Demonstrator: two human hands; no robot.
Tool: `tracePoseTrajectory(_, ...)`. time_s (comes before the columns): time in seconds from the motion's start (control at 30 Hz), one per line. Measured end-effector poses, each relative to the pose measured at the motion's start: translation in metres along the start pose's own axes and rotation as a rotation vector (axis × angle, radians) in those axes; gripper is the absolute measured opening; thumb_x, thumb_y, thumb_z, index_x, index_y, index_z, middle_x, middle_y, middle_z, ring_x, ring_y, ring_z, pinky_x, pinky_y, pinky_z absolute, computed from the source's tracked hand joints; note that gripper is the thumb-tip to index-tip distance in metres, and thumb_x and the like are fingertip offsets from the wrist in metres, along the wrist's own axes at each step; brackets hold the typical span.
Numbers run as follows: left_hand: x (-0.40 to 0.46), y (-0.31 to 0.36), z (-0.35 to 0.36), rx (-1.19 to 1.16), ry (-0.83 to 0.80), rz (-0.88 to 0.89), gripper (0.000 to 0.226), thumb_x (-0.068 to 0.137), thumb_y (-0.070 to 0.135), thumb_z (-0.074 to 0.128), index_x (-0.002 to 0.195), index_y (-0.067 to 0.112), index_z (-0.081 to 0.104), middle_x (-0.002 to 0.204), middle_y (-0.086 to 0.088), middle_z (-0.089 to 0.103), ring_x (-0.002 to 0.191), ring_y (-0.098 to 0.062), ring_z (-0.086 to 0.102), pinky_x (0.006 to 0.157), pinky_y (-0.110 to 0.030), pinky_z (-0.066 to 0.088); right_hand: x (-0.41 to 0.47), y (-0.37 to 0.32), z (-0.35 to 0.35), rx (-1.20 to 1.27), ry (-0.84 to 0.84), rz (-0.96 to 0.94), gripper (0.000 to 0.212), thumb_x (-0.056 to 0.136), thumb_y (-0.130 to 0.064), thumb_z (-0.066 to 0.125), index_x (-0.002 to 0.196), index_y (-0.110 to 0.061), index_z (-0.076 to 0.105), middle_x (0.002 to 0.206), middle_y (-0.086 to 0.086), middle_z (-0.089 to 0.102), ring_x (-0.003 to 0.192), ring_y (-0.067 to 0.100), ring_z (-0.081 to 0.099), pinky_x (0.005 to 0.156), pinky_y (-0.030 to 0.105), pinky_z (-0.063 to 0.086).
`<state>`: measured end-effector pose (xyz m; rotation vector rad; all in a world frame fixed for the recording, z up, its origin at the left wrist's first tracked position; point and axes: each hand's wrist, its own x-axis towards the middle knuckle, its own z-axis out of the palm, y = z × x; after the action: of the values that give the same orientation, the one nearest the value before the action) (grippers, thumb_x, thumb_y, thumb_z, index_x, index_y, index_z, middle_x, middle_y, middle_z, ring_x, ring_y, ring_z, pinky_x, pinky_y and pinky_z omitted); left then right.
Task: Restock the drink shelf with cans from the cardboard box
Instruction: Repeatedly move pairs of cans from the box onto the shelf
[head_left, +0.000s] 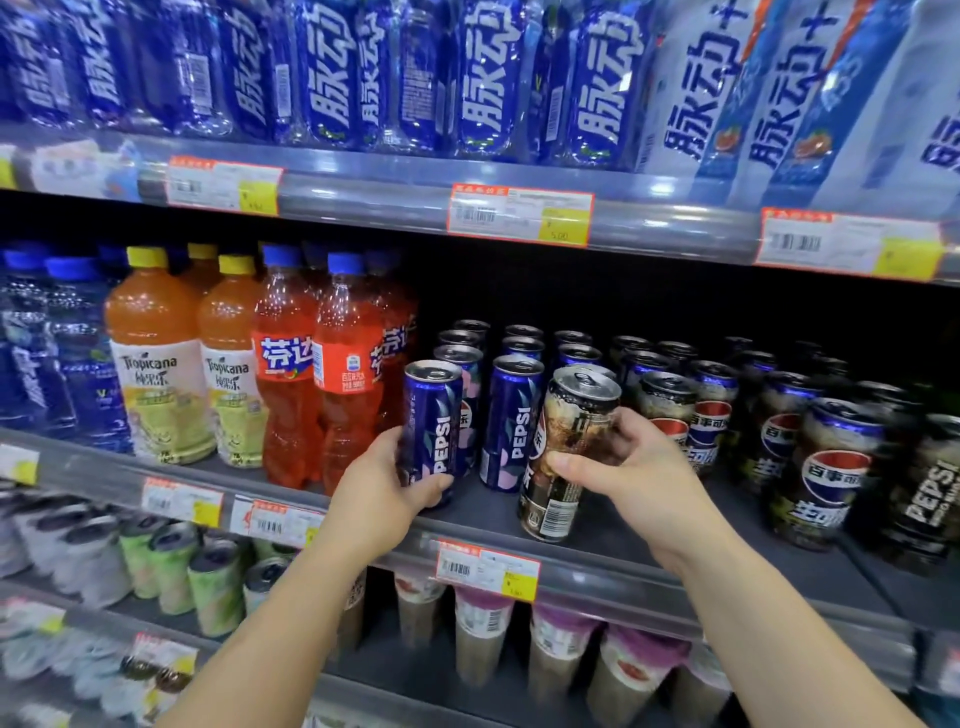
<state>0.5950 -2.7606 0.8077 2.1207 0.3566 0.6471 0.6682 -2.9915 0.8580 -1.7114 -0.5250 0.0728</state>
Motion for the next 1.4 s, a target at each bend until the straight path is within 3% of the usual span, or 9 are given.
tracePoseTrajectory(0.1, 0.001, -0.002, -0.005, 0.043, -0.098, 0.039, 0.047, 0.087, 0.027, 0.067, 0.128, 0.03, 0.043, 0.097, 0.018, 0.065, 0.081, 0.011, 0.062, 0.069, -0.008, 0.042, 0.003, -0.002, 0.007, 0.006, -0.017, -0.01, 0.047, 0.07, -0.014, 0.085, 0.11, -0.024, 0.064, 0.104, -0.01, 0.075, 0.097, 0.004, 0.069, 0.09, 0.028, 0.052)
tracePoseTrajectory(0.23, 0.003, -0.002, -0.006, 0.059, -0.15, 0.062, 0.052, 0.091, 0.03, 0.061, 0.136, 0.031, 0.035, 0.118, 0.008, 0.063, 0.101, -0.009, 0.06, 0.084, -0.025, 0.044, 0.004, -0.004, 0.013, -0.01, -0.031, -0.017, 0.049, 0.071, -0.01, 0.084, 0.113, -0.025, 0.064, 0.103, -0.012, 0.075, 0.095, 0.001, 0.069, 0.085, 0.022, 0.051)
tracePoseTrajectory(0.33, 0.002, 0.002, -0.004, 0.055, -0.154, 0.062, 0.061, 0.09, 0.029, 0.063, 0.141, 0.031, 0.03, 0.126, 0.009, 0.059, 0.105, -0.007, 0.055, 0.086, -0.024, 0.04, 0.002, -0.004, 0.006, -0.023, -0.012, -0.017, 0.046, 0.071, -0.01, 0.084, 0.109, -0.027, 0.065, 0.101, -0.014, 0.075, 0.094, -0.001, 0.069, 0.084, 0.023, 0.051)
tracePoseTrajectory(0.5, -0.021, 0.021, 0.003, 0.093, 0.162, 0.043, 0.094, 0.079, 0.036, 0.075, 0.152, 0.015, 0.019, 0.144, 0.0, 0.048, 0.129, -0.019, 0.047, 0.1, -0.031, 0.039, -0.007, 0.001, -0.016, -0.048, 0.048, -0.015, 0.046, 0.069, -0.013, 0.086, 0.108, -0.025, 0.065, 0.103, -0.012, 0.075, 0.099, 0.006, 0.069, 0.093, 0.032, 0.052)
tracePoseTrajectory(0.63, -0.038, 0.053, 0.019, 0.145, 0.337, 0.371, 0.072, 0.074, 0.024, 0.08, 0.137, 0.01, 0.047, 0.134, 0.001, 0.053, 0.124, -0.014, 0.046, 0.104, -0.028, 0.033, -0.019, 0.003, -0.036, -0.055, 0.09, -0.004, 0.045, 0.07, -0.011, 0.085, 0.108, -0.024, 0.064, 0.102, -0.01, 0.075, 0.098, 0.006, 0.07, 0.094, 0.033, 0.053)
tracePoseTrajectory(0.87, -0.04, 0.093, 0.088, 0.201, -0.025, 0.501, 0.069, 0.08, 0.051, 0.067, 0.14, 0.023, 0.046, 0.149, 0.005, 0.037, 0.139, -0.014, 0.029, 0.112, -0.024, 0.017, -0.042, 0.004, -0.074, -0.129, 0.167, -0.004, 0.041, 0.071, -0.015, 0.085, 0.105, -0.025, 0.065, 0.1, -0.011, 0.076, 0.094, 0.005, 0.07, 0.091, 0.033, 0.055)
tracePoseTrajectory(1.1, -0.047, 0.128, 0.16, 0.2, -0.223, 0.507, 0.068, 0.084, 0.053, 0.06, 0.142, 0.023, 0.04, 0.143, 0.005, 0.041, 0.132, -0.015, 0.032, 0.11, -0.027, 0.026, -0.049, 0.005, -0.121, -0.242, 0.306, -0.037, 0.033, 0.073, -0.019, 0.084, 0.097, -0.029, 0.064, 0.084, -0.023, 0.072, 0.081, -0.017, 0.062, 0.066, 0.003, 0.045)
tracePoseTrajectory(1.23, -0.044, 0.129, 0.179, 0.22, -0.259, 0.447, 0.07, 0.084, 0.052, 0.061, 0.143, 0.019, 0.04, 0.138, 0.002, 0.045, 0.127, -0.018, 0.038, 0.108, -0.028, 0.032, -0.025, 0.017, -0.124, -0.326, 0.341, 0.025, 0.034, 0.075, -0.027, 0.082, 0.1, -0.032, 0.06, 0.098, -0.016, 0.069, 0.093, 0.001, 0.065, 0.086, 0.026, 0.052)
tracePoseTrajectory(1.4, -0.039, 0.121, 0.182, 0.221, -0.276, 0.38, 0.076, 0.081, 0.05, 0.067, 0.144, 0.018, 0.039, 0.143, 0.002, 0.043, 0.131, -0.018, 0.037, 0.11, -0.028, 0.03, -0.012, 0.03, -0.121, -0.324, 0.32, 0.071, 0.037, 0.079, -0.028, 0.079, 0.111, -0.035, 0.062, 0.104, -0.015, 0.068, 0.099, 0.005, 0.063, 0.096, 0.032, 0.05)
